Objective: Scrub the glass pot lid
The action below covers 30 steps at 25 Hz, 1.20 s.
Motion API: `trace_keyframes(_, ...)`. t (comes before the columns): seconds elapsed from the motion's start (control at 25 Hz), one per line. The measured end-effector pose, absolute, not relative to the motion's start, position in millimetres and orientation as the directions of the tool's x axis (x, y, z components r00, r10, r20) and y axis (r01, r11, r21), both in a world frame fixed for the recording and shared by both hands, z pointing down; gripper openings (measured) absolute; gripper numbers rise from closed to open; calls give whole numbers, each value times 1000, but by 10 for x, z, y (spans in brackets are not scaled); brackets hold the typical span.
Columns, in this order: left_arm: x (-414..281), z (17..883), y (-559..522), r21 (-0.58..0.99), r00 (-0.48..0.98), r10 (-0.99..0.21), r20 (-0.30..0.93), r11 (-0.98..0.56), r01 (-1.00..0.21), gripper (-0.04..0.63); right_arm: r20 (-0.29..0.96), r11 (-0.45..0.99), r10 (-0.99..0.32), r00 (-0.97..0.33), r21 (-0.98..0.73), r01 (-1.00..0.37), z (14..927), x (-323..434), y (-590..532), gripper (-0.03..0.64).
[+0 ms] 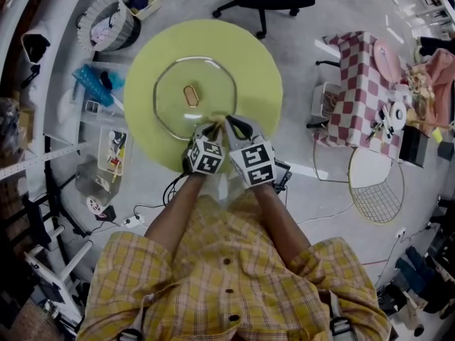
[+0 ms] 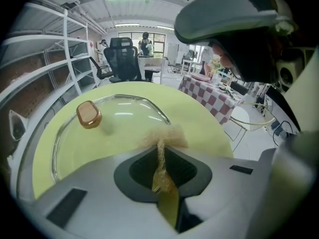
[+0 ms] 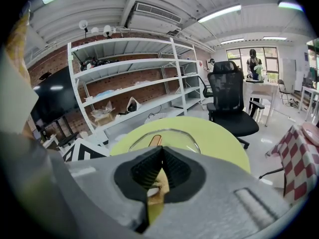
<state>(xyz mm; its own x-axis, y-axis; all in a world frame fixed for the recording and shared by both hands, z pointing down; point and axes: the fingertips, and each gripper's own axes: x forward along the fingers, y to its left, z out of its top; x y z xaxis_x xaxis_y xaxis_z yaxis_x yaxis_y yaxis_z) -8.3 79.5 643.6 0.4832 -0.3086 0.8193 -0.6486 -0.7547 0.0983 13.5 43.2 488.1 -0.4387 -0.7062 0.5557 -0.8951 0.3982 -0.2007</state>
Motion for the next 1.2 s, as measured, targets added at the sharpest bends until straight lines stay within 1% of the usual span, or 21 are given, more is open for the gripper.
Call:
trace_keyframes(0.36,-39,6486,1001,116,481,-271,834,-765,-633,41,561,377,-710,-425,-206,-903,4936,198,607,-3)
trace_keyframes(0.52,-10,6461,1135,168,504,-209,838,-780,-603,41,562,378,-713,-420,-196,-905,4895,198,640,-3)
trace_keyframes(0.6,0,6379,1188,197,528,-198,826,-776,-599,41,561,376,-714,-419,-198,-905,4877,201,651,-3)
trace_keyframes(0.76,3,6110,1152,223,578,-235,782,-760,-610,41,550,356,-724,-416,-219,-909,4826,250,637,-3)
trace_keyframes(0.92,-53,5686,936,266,611,-305,730,-698,-666,41,536,348,-736,-413,-225,-910,4704,310,579,-3)
trace_keyframes(1.04,-101,5473,770,309,626,-356,694,-637,-706,41,514,333,-748,-420,-257,-907,4576,363,570,-3)
trace_keyframes(1.2,-162,5138,590,338,641,-417,645,-596,-728,41,481,291,-767,-424,-328,-899,4383,409,543,-3)
